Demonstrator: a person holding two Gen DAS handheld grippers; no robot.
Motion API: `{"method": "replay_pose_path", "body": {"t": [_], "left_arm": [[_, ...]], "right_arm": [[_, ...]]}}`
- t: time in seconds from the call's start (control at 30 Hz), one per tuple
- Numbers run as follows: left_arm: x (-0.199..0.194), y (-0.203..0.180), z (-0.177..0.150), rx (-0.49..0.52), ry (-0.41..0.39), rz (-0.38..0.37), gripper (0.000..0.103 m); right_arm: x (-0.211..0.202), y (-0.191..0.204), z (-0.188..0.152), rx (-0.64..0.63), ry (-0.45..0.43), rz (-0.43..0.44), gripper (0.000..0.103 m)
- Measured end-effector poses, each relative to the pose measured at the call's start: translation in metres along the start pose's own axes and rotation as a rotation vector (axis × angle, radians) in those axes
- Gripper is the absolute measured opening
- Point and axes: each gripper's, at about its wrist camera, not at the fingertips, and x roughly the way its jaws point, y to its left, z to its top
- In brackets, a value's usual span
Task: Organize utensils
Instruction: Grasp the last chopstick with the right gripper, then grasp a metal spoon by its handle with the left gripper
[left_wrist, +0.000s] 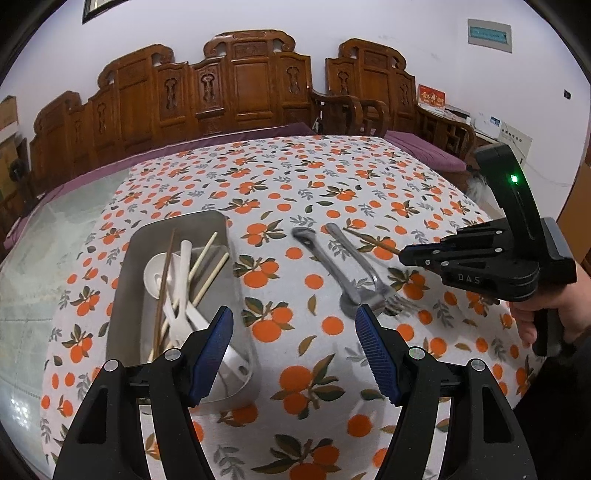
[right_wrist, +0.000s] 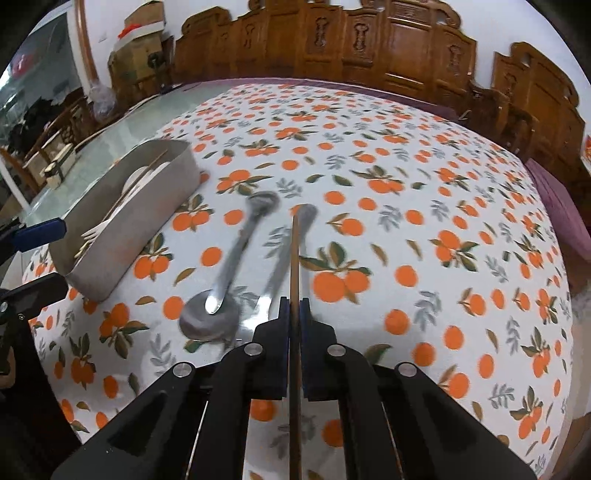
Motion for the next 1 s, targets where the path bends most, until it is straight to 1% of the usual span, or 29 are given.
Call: {"method": "replay_pose_path", "body": {"t": [0.07,0.17,0.23,0.33,0.5,0.57,0.7,0.8,0.87,0.93,1.0], "left_arm": [[0.004,-0.004,0.004,-0.003,0.010,0.001,0.066],[0.014,-0.012,0.010,0.014,0.029,0.022,0.066],[0.025,-0.015,0.016,0.003,0.049,0.024,0.066],[0.044,-0.018,0.026,-0.027,0.074,0.006,0.066],[0.074,-0.030,0.042,-0.001,0.094,0.032,0.065],[0.084,-0.033,0.047,0.009,0.105,0.043,0.061],[0.110,-0.035,0.055,0.004,0.141,0.058,0.051],[0.130,-0.034,0.060,-0.018,0.179,0.054,0.046],[0.136,-0.033,0.062,-0.030,0.185,0.058,0.045],[0.143,-0.032,0.064,-0.041,0.193,0.067,0.039],[0.147,-0.031,0.064,-0.050,0.198,0.070,0.035]], "right_arm": [[0.000,-0.007,0.000,0.013,-0.009,-0.012,0.006],[-0.001,-0.020,-0.001,0.036,-0.024,-0.012,0.006],[0.002,-0.029,-0.002,0.054,-0.021,-0.013,0.006],[0.007,-0.039,-0.004,0.071,-0.013,-0.018,0.006],[0.014,-0.052,-0.006,0.091,-0.004,-0.022,0.006],[0.014,-0.055,-0.006,0.098,-0.008,-0.020,0.006],[0.014,-0.060,-0.004,0.110,-0.016,-0.011,0.006],[0.012,-0.058,-0.003,0.098,-0.022,-0.014,0.006],[0.011,-0.056,-0.002,0.089,-0.027,-0.013,0.006],[0.009,-0.055,-0.001,0.088,-0.034,-0.006,0.006],[0.008,-0.055,-0.001,0.088,-0.035,-0.004,0.006]]}}
